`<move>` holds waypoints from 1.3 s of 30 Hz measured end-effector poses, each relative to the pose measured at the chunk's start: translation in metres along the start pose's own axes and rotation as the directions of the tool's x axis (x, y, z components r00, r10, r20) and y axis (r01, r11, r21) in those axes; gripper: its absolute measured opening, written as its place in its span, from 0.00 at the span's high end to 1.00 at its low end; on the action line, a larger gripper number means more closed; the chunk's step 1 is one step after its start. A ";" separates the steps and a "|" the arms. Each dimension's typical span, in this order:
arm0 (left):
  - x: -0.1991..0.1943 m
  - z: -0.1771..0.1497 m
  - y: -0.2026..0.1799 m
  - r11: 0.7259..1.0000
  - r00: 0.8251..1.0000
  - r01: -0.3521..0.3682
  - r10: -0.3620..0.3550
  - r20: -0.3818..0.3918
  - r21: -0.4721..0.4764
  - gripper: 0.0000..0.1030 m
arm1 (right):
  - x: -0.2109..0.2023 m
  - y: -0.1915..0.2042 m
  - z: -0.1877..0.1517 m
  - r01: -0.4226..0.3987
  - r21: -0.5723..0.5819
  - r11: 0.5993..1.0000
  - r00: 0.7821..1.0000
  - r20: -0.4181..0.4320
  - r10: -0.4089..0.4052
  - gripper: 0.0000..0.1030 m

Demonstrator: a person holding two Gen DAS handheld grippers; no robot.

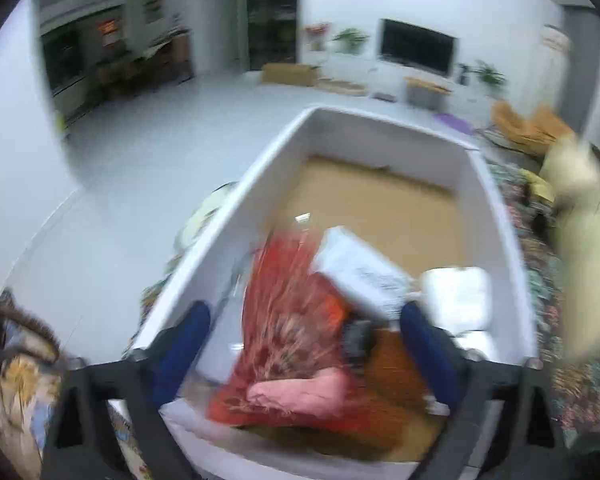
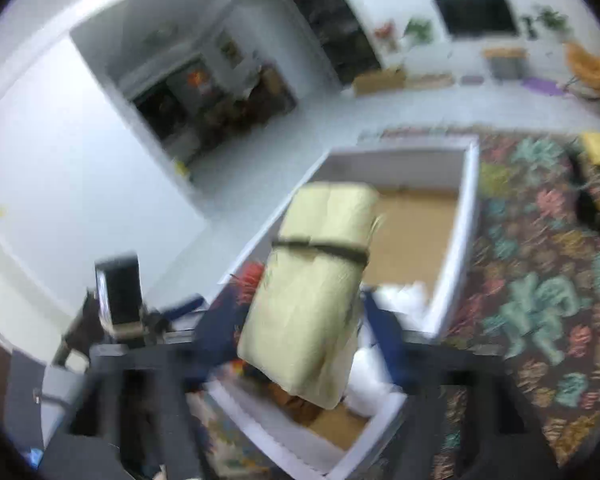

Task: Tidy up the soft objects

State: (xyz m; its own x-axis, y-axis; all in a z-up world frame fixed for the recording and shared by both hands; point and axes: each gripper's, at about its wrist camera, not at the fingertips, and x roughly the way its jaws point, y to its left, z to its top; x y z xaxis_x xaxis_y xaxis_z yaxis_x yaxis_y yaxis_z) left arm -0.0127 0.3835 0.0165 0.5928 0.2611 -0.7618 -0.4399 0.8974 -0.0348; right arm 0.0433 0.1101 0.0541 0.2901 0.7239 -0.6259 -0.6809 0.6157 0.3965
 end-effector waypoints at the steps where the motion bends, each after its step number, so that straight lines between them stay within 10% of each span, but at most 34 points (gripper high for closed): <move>1: 0.004 -0.001 0.004 1.000 1.000 -0.009 0.009 -0.008 -0.014 0.06 | 0.010 -0.003 -0.006 0.020 0.003 1.000 0.999 -0.034 -0.020 0.20; 6: 0.002 0.004 0.002 0.999 0.999 -0.018 0.020 0.043 -0.050 0.06 | 0.003 -0.039 -0.033 0.195 -0.014 0.981 0.981 -0.008 -0.195 0.19; 15: -0.039 0.005 -0.090 0.973 0.964 0.216 -0.225 0.144 0.076 0.06 | -0.060 -0.171 -0.081 0.541 0.147 0.828 0.838 -0.012 -0.545 0.19; 21: -0.060 -0.024 -0.203 0.859 0.889 0.431 -0.457 0.035 0.276 0.06 | -0.127 -0.248 -0.114 0.664 0.335 0.669 0.723 -0.058 -0.689 0.19; 26: -0.039 -0.065 -0.295 0.756 0.851 0.512 -0.512 -0.119 0.407 0.06 | -0.166 -0.301 -0.121 0.717 0.423 0.554 0.636 -0.072 -0.769 0.19; 35: 0.075 -0.099 -0.376 0.781 0.904 0.427 -0.373 -0.207 0.456 0.06 | -0.176 -0.364 -0.129 0.796 0.443 0.413 0.510 -0.124 -0.851 0.19; 39: 0.106 -0.094 -0.381 0.797 0.922 0.386 -0.321 -0.215 0.464 0.06 | -0.170 -0.375 -0.134 0.806 0.438 0.398 0.501 -0.145 -0.853 0.18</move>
State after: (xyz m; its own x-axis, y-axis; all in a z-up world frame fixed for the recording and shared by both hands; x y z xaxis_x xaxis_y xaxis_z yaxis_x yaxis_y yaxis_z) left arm 0.1546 0.0355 -0.1120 0.5428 -0.1235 -0.8308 0.1912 0.9813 -0.0210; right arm 0.1590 -0.2853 -0.0779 0.6288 -0.2078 -0.7493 0.2572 0.9650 -0.0518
